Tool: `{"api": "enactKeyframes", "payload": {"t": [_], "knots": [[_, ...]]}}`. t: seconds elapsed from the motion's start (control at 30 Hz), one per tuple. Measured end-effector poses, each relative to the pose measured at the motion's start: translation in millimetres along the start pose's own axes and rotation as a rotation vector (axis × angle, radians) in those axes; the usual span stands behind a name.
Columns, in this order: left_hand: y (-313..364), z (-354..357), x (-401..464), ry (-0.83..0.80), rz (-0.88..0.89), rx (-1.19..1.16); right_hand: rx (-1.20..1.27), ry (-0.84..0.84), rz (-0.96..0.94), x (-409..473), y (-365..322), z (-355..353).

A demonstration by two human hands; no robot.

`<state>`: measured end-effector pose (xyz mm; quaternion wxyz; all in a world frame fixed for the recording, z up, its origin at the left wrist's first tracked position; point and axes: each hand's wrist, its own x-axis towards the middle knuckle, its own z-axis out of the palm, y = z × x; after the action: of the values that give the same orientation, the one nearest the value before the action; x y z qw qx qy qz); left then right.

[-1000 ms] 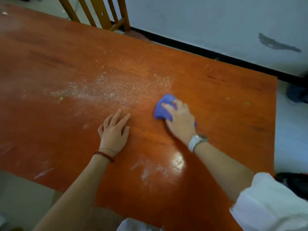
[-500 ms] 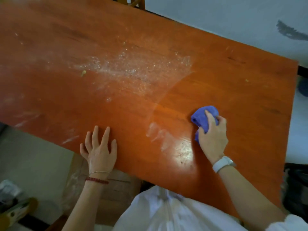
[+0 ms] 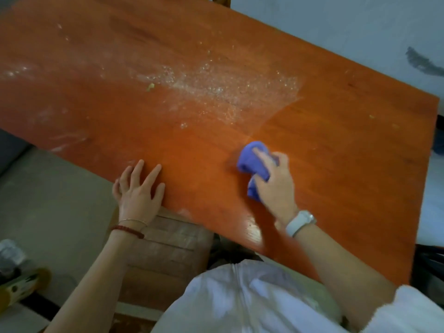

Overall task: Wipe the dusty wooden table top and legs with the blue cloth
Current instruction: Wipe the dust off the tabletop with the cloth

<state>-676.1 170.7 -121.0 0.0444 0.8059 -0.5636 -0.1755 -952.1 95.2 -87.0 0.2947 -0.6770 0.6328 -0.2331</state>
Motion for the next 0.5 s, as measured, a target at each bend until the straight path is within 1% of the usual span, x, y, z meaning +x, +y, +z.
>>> {"api": "enactKeyframes", "payload": {"t": [0.07,0.1,0.13,0.17,0.2,0.27,0.3,0.33,0.37,0.4,0.47,0.5], "knots": [[-1,1,0,0.010,-0.006,-0.023,-0.100,0.059,0.231,21,2,-2],[-1,1,0,0.013,-0.004,-0.028,-0.174,0.041,0.247,21,-4,6],[-2,1,0,0.017,0.000,-0.033,-0.255,-0.029,0.169,15,-13,18],[-4,0,2,0.031,0.005,-0.048,-0.290,-0.148,0.027,2,-23,35],[-5,-4,3,0.059,0.002,-0.083,-0.268,-0.299,-0.145,-16,-36,54],[-11,-12,5,0.107,-0.033,-0.194,-0.136,-0.661,-0.455,-57,-61,82],[-14,-15,5,0.112,-0.055,-0.238,-0.072,-0.781,-0.549,-70,-70,89],[-17,-18,5,0.116,-0.067,-0.256,-0.012,-0.822,-0.585,-74,-74,92],[-20,-20,4,0.127,-0.071,-0.259,0.053,-0.791,-0.567,-71,-75,88],[-22,-22,3,0.138,-0.076,-0.254,0.111,-0.714,-0.509,-62,-72,82],[-20,-21,2,0.130,-0.095,-0.236,0.200,-0.520,-0.379,-40,-60,63],[-17,-19,1,0.113,-0.102,-0.228,0.206,-0.426,-0.319,-27,-52,52]]}}
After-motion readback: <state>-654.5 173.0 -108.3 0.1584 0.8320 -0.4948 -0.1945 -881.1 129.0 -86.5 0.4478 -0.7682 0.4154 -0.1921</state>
